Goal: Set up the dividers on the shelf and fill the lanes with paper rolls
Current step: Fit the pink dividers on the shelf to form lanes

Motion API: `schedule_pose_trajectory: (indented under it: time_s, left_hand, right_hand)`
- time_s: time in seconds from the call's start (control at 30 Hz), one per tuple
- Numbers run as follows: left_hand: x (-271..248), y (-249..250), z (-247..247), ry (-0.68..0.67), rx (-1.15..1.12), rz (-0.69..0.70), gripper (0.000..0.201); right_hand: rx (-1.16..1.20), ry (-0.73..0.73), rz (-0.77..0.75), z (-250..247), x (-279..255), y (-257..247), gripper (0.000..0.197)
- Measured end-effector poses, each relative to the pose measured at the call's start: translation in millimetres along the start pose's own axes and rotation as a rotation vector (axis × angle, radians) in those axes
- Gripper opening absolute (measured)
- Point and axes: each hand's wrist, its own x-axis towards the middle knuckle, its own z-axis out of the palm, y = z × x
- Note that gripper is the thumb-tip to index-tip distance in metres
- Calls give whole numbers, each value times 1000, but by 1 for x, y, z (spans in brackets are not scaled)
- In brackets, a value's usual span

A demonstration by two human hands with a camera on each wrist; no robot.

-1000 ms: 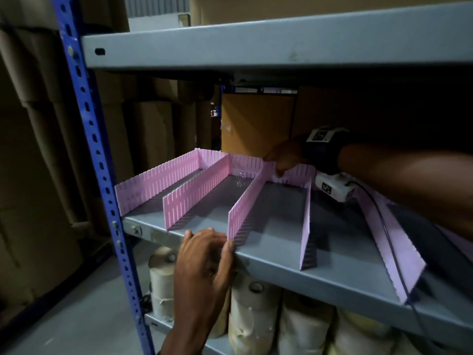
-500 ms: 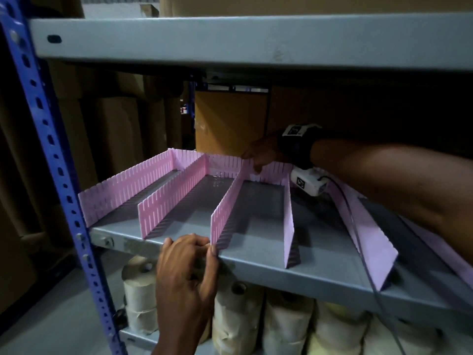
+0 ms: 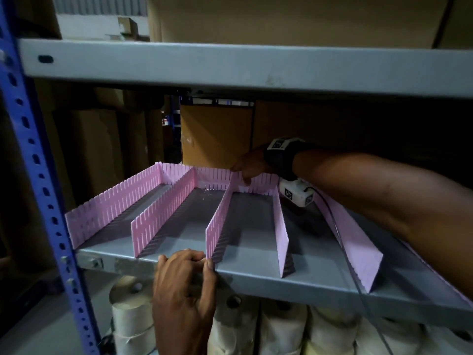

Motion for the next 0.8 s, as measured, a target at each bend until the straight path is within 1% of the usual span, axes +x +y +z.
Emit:
schedule_pose_trajectory:
  time_s: [0.1, 0.17, 0.2, 0.27, 0.33, 0.4, 0.47, 0.5, 0.57, 0.63, 0.73, 0.8]
  left_hand:
    - [1, 0, -1, -18, -8, -5, 22]
    - [0, -2, -2, -25, -18, 5, 18]
    - [0, -2, -3, -26, -30, 11, 16]
    - [0, -2, -4, -17, -67, 25, 13]
    - [-1, 0, -4, 20, -111, 24, 16]
    - [-4, 5, -5, 67, -142, -28, 22]
    - [-8, 15, -6, 124, -131, -62, 21]
    - [-10, 20, -7, 159, -118, -51, 20]
    - [-15, 38, -6, 228, -137, 30, 19]
    - [-19, 59, -1, 252, -208, 114, 18]
    - [-23, 79, 15, 151, -289, 156, 18]
    - [-25, 83, 28, 73, -257, 149, 18]
  right_hand:
    - [43, 48, 19, -14, -16, 1, 51]
    - [144, 75, 30, -24, -27, 9, 53]
    - [240, 99, 42, -28, -31, 14, 55]
    - [351, 168, 87, -32, -39, 23, 56]
    - [420, 176, 142, -32, -48, 29, 60]
    - [474, 157, 156, -30, -57, 33, 61]
    - [454, 164, 178, -28, -68, 40, 62]
    - [436, 171, 194, -27, -72, 46, 64]
    - [419, 174, 234, -25, -76, 61, 70]
    - [403, 162, 267, -22, -79, 75, 74]
    - [338, 107, 271, -14, -83, 86, 65]
    - [248, 69, 270, -7, -83, 91, 64]
